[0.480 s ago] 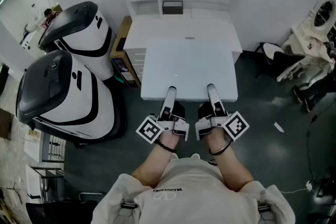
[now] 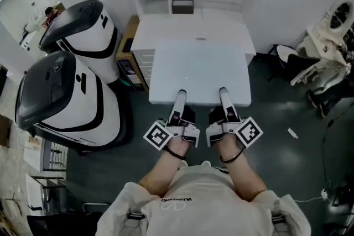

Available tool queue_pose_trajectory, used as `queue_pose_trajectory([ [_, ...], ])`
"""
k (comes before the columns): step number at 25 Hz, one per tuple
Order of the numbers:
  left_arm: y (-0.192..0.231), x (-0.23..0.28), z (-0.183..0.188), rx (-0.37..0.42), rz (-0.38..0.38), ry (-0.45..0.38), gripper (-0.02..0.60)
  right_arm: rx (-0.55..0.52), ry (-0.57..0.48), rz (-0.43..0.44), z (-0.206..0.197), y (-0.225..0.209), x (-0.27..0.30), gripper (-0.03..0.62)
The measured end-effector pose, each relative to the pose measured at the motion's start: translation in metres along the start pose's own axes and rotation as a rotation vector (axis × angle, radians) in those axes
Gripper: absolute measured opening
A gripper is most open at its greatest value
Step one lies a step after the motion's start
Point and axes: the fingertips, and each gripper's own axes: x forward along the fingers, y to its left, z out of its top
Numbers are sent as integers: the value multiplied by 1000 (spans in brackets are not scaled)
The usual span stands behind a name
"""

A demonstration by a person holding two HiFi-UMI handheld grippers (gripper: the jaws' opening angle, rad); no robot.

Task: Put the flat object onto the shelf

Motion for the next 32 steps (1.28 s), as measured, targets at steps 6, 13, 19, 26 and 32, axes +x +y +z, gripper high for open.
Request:
queue_pose_trajectory([
  [6,3,-1,0,-10,-9,13,315,-23,-3,2,0,1,0,331],
  [13,12,-3,26,-25,-9,22,315,-16,-10,-14,-24,-1,13,331],
  [19,20,17,26,-23,-11,19,316,-31,-10,-4,-11,-8,32,331],
  [26,40,53,32,1,6,4,315,2,9,8,5,-26,72,331],
  [32,66,111,31,26,17,-16,316,18,35,14,40,-53,123,331],
])
